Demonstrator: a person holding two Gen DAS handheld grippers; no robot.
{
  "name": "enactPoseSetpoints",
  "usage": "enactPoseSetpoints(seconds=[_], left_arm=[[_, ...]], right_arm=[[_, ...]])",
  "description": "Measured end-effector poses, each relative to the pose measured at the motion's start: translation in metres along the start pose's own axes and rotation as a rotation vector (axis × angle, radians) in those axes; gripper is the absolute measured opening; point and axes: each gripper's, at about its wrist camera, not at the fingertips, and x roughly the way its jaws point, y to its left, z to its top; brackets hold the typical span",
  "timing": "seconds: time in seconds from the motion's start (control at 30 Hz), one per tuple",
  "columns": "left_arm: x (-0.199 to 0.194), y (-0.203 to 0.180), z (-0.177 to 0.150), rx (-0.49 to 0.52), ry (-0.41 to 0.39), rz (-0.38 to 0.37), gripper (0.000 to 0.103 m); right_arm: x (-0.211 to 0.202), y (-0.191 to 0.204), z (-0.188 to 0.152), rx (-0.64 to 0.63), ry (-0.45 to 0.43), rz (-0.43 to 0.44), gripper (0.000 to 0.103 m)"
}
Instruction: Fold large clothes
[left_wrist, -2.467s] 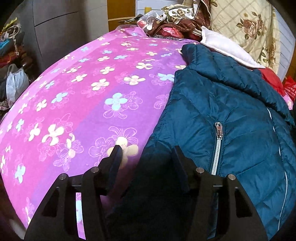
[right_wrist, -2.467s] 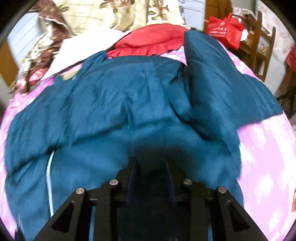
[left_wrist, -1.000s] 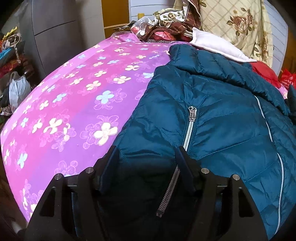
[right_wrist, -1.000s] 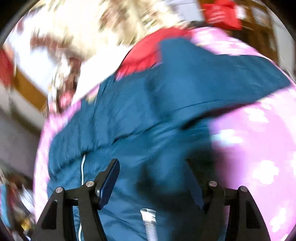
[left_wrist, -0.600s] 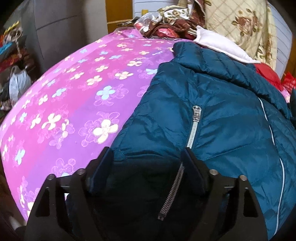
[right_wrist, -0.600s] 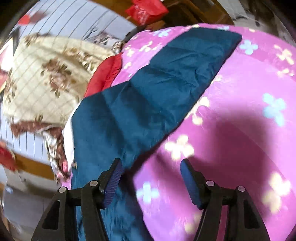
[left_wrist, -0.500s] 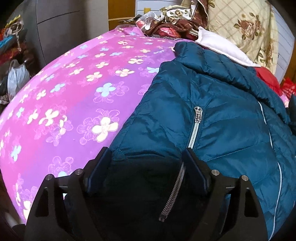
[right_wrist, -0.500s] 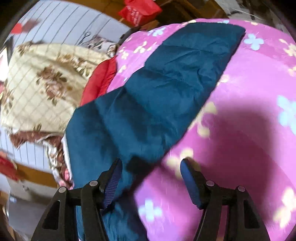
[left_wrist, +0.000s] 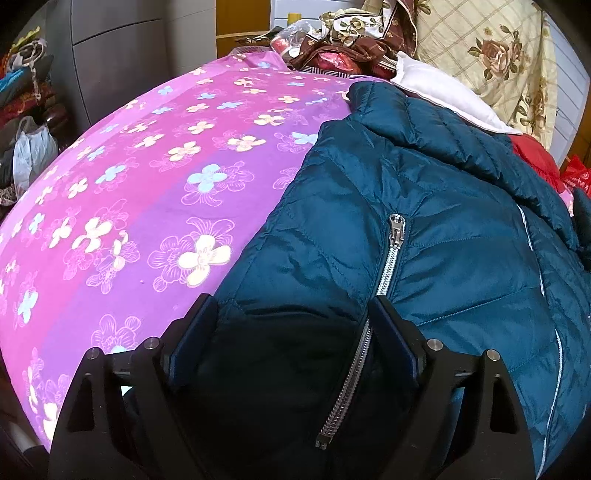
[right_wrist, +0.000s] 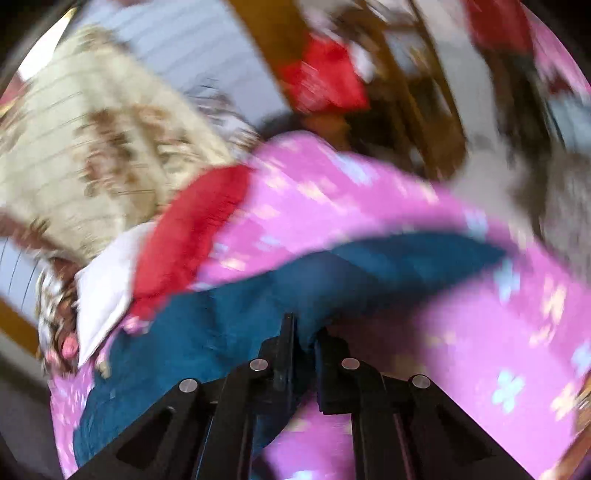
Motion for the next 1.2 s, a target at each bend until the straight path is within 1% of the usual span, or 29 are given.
enactPoseSetpoints(seconds=[0.07,0.1,0.17,0.23,0.27,0.3,0.33,0.37,0.4,0.43,0.47,0.5,0.57,0.6,0.63,0.67,0.73,0.83,0.87,0.9,0.93,0.97,1.0,1.03,1.07,1.1,1.13,1.17,1.2], left_arm=[[0.000,0.000,0.000,-0.001,0.000,-0.001,0.085],[0.000,0.000,0.000,-0.002,-0.001,-0.003,0.085],[0.000,0.001,0.000,-0.004,-0.001,-0.004,0.085],[0.000,0.001,0.000,-0.006,-0.002,-0.007,0.085],[0.000,0.001,0.000,-0.006,-0.002,-0.008,0.085],[0.000,0.001,0.000,-0.007,-0.003,-0.009,0.085],[0.000,0.002,0.000,-0.007,-0.003,-0.010,0.085],[-0.001,0.002,-0.001,-0.008,-0.003,-0.011,0.085],[-0.001,0.002,-0.001,-0.009,-0.004,-0.014,0.085],[-0.002,0.003,-0.002,-0.010,-0.005,-0.018,0.085],[-0.002,0.003,-0.002,-0.011,-0.005,-0.021,0.085],[-0.003,0.004,-0.002,-0.010,-0.006,-0.027,0.085],[-0.003,0.004,-0.002,-0.008,-0.007,-0.034,0.085],[-0.004,0.004,-0.003,-0.007,-0.008,-0.036,0.085],[-0.004,0.004,-0.003,-0.004,-0.008,-0.038,0.085],[-0.005,0.004,-0.003,-0.002,-0.010,-0.040,0.085],[-0.007,0.004,-0.003,0.003,-0.014,-0.051,0.085],[-0.011,0.007,-0.003,0.000,-0.021,-0.078,0.085],[-0.014,0.008,-0.003,-0.005,-0.024,-0.090,0.085],[-0.017,0.010,-0.003,-0.010,-0.030,-0.101,0.085],[-0.022,0.011,-0.002,-0.016,-0.041,-0.112,0.085],[-0.028,0.012,-0.001,-0.018,-0.054,-0.126,0.085],[-0.034,0.012,0.001,-0.019,-0.068,-0.135,0.085],[-0.041,0.012,0.002,-0.019,-0.094,-0.138,0.085],[-0.047,0.012,0.003,-0.017,-0.122,-0.133,0.085],[-0.054,0.011,0.003,-0.012,-0.157,-0.119,0.085],[-0.059,0.010,0.004,-0.008,-0.179,-0.107,0.085],[-0.063,0.010,0.004,-0.004,-0.205,-0.091,0.085],[-0.065,0.011,0.004,0.000,-0.223,-0.076,0.085]], right_arm=[[-0.026,0.043,0.006,-0.072,-0.030,0.061,0.008],[-0.045,0.080,0.005,-0.131,-0.039,0.126,0.008],[-0.073,0.144,-0.012,-0.245,-0.034,0.230,0.008],[-0.093,0.201,-0.044,-0.345,0.012,0.344,0.008],[-0.097,0.222,-0.064,-0.383,0.051,0.392,0.008],[-0.095,0.255,-0.096,-0.441,0.123,0.442,0.012],[-0.090,0.274,-0.121,-0.487,0.172,0.454,0.015],[-0.081,0.296,-0.154,-0.557,0.226,0.449,0.024],[-0.072,0.312,-0.187,-0.624,0.262,0.429,0.040],[-0.060,0.323,-0.219,-0.690,0.296,0.397,0.049],[-0.053,0.329,-0.241,-0.733,0.315,0.365,0.060],[-0.038,0.336,-0.276,-0.817,0.337,0.291,0.060],[-0.022,0.335,-0.312,-0.905,0.344,0.218,0.060],[-0.018,0.333,-0.324,-0.931,0.336,0.187,0.060],[-0.018,0.327,-0.333,-0.935,0.323,0.171,0.060],[-0.023,0.318,-0.337,-0.927,0.305,0.174,0.060],[-0.039,0.302,-0.335,-0.906,0.292,0.204,0.060],[-0.085,0.266,-0.326,-0.873,0.290,0.293,0.060],[-0.104,0.249,-0.319,-0.852,0.285,0.331,0.060],[-0.114,0.241,-0.314,-0.838,0.276,0.351,0.060],[-0.133,0.223,-0.301,-0.814,0.236,0.365,0.060],[-0.143,0.219,-0.296,-0.803,0.205,0.354,0.060],[-0.152,0.206,-0.281,-0.781,0.142,0.315,0.060],[-0.153,0.201,-0.271,-0.768,0.103,0.279,0.060],[-0.148,0.194,-0.257,-0.747,0.054,0.212,0.060],[-0.141,0.191,-0.247,-0.733,0.034,0.169,0.055],[-0.122,0.186,-0.231,-0.700,0.016,0.087,0.051],[-0.112,0.183,-0.223,-0.680,0.022,0.055,0.046],[-0.091,0.181,-0.213,-0.647,0.042,0.015,0.043]])
